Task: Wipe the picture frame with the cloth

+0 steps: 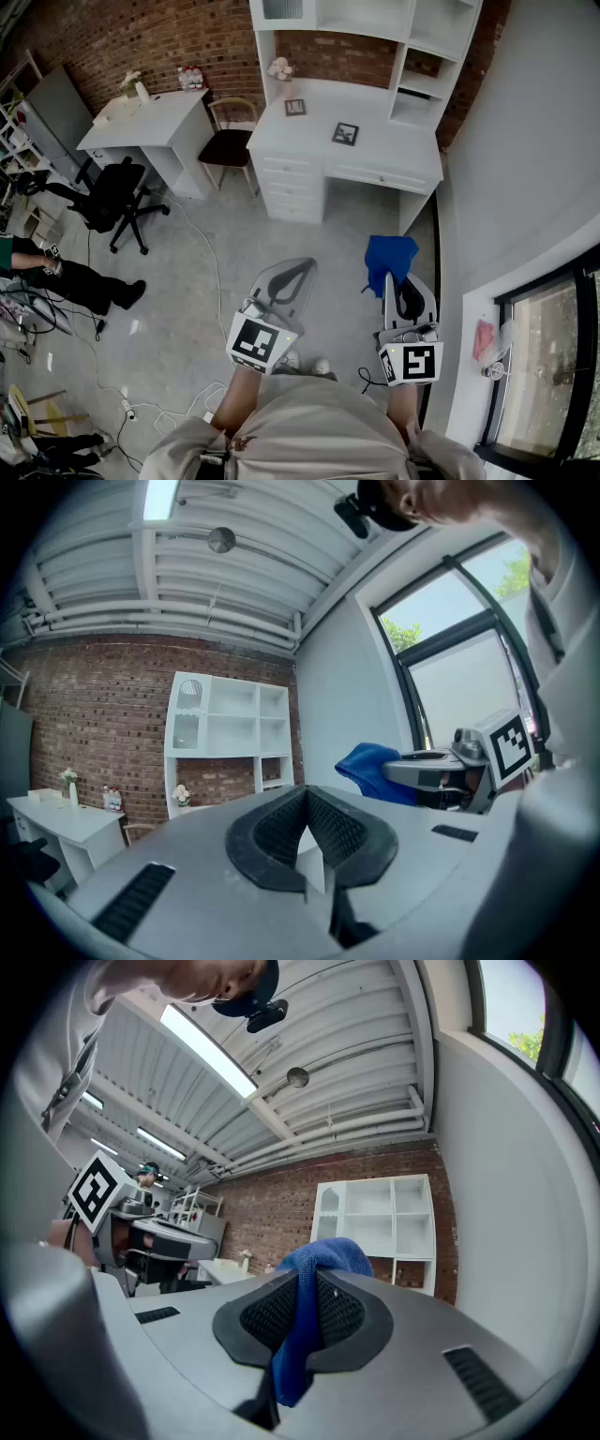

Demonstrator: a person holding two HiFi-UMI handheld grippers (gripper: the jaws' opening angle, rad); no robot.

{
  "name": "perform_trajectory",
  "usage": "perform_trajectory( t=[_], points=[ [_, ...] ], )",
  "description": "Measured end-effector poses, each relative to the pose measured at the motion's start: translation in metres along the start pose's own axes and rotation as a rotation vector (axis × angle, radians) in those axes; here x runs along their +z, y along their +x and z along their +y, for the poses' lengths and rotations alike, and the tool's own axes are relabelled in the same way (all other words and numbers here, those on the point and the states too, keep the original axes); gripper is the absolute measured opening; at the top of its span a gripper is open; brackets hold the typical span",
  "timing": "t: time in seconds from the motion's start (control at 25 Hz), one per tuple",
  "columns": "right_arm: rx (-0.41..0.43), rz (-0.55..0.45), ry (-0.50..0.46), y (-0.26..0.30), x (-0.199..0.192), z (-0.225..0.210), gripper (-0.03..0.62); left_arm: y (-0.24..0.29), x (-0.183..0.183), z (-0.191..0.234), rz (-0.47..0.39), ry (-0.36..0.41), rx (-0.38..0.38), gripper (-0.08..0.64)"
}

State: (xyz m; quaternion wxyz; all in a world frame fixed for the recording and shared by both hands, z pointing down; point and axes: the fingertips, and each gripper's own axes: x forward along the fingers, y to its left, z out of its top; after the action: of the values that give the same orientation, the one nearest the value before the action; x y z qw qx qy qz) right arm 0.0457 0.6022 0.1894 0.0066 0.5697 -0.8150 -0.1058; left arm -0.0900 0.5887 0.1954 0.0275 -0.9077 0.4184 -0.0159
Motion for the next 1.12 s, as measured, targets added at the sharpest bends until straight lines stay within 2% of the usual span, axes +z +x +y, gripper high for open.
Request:
perform_trajectory(
  t=[0.44, 0.76, 1.12],
  points=[
    [0.043, -0.008, 0.050, -0.002, -0.011, -0.003, 0.031, 0.010, -0.014, -0.014, 0.020, -0.010, 0.008, 0.002],
    [0.061, 0.015, 0.086, 0.011, -0.023, -0.007, 0.032, 0.019, -0.024, -0.001, 0.019, -0.024, 0.034, 0.002],
    [0.055, 0.041, 0.078, 0.058, -0.034, -0.017, 0.032, 0.050, -0.030, 0.036, 0.015, -0.034, 0.031, 0.002]
  ],
)
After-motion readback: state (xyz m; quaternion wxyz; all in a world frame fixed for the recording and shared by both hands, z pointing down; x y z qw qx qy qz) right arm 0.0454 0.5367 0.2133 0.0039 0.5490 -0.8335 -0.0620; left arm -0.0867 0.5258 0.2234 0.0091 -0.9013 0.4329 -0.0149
